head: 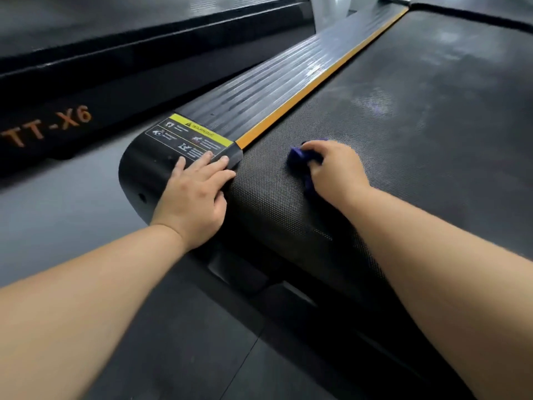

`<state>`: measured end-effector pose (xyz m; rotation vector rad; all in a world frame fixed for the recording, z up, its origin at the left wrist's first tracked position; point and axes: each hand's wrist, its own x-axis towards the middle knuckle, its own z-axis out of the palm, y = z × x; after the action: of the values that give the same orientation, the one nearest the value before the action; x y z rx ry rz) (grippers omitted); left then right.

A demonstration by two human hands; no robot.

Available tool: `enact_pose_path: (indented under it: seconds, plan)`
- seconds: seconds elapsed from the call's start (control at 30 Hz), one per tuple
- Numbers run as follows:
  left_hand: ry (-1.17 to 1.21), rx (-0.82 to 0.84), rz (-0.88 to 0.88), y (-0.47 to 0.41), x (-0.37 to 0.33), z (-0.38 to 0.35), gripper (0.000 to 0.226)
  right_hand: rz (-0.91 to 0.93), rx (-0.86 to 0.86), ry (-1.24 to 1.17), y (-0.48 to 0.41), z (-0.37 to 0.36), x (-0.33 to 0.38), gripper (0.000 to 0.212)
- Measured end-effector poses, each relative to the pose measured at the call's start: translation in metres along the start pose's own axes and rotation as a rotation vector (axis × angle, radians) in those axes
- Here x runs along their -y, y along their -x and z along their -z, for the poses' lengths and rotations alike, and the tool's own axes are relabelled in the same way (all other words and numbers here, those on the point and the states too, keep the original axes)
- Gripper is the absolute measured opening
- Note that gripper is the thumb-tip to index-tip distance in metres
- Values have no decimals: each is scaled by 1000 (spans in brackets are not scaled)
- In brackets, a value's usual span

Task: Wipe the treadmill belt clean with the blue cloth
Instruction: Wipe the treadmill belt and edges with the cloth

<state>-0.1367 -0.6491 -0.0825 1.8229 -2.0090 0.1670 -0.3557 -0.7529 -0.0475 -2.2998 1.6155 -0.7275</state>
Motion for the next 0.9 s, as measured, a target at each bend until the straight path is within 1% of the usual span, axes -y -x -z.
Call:
enact_pose_path:
  seconds: [0.03, 0.07, 0.1, 0.13, 0.2, 0.23, 0.33, 0.43, 0.5, 0.53, 0.57, 0.6, 0.63, 0.67, 0.7, 0.73, 0.77, 0.8, 0.83, 0.9]
  plan:
    - [-3, -17, 0, 0, -1, -2, 47, -62, -29, -40, -6, -6, 7, 33]
    - [-6, -29, 0, 0, -1, -3, 46, -80, -40, -73, -5, -12, 16, 34]
    - [-8, -33, 1, 0, 0, -4, 46, -45, -33, -101, 3, -18, 25, 35]
    - [-6, -34, 0, 0, 1, -5, 46, 32, -10, -121, 15, -22, 34, 36]
    - [25, -40, 5, 0, 4, -6, 47, 194, 59, -100, 44, -22, 51, 37]
    - [65, -41, 24, 1, 4, -5, 47, 226, 87, -84, 50, -20, 54, 36]
    - [181, -37, 56, 2, 3, -2, 43, 195, 101, -71, 25, -22, 50, 35]
    - [194, -20, 37, 3, 4, 1, 40, 99, 52, -61, 2, -33, 62, 37]
    - [190, -3, 29, 3, 3, 1, 38, 57, 101, -81, -1, -34, 68, 43]
    - [179, 3, 23, 3, 4, 1, 38, 34, 173, -160, 0, -27, 67, 48]
    - [165, 12, 19, 3, 5, 1, 42, 11, 254, -294, 3, -17, 63, 54]
    - [160, 31, 24, 3, 6, 2, 47, -7, 293, -431, 8, -5, 57, 57]
    - [177, 46, 44, 3, 6, 4, 53, -24, 279, -506, 14, 6, 47, 57]
    - [213, 44, 67, 2, 4, 7, 60, -27, 234, -499, 22, 14, 34, 55]
    - [244, 27, 77, -1, 1, 10, 66, -36, 168, -409, 30, 21, 22, 53]
    - [239, 4, 59, -4, -6, 13, 71, -49, 111, -270, 39, 24, 12, 51]
    - [194, -10, 22, -10, -15, 13, 74, -49, 70, -141, 48, 24, 5, 50]
    - [135, -6, -22, -18, -25, 12, 77, -51, 39, -70, 52, 20, 1, 50]
    - [88, 25, -54, -30, -35, 8, 79, -48, 24, -47, 53, 15, -2, 49]
    - [9, 157, -68, -54, -54, -3, 76, -11, 25, -25, 49, 8, -2, 46]
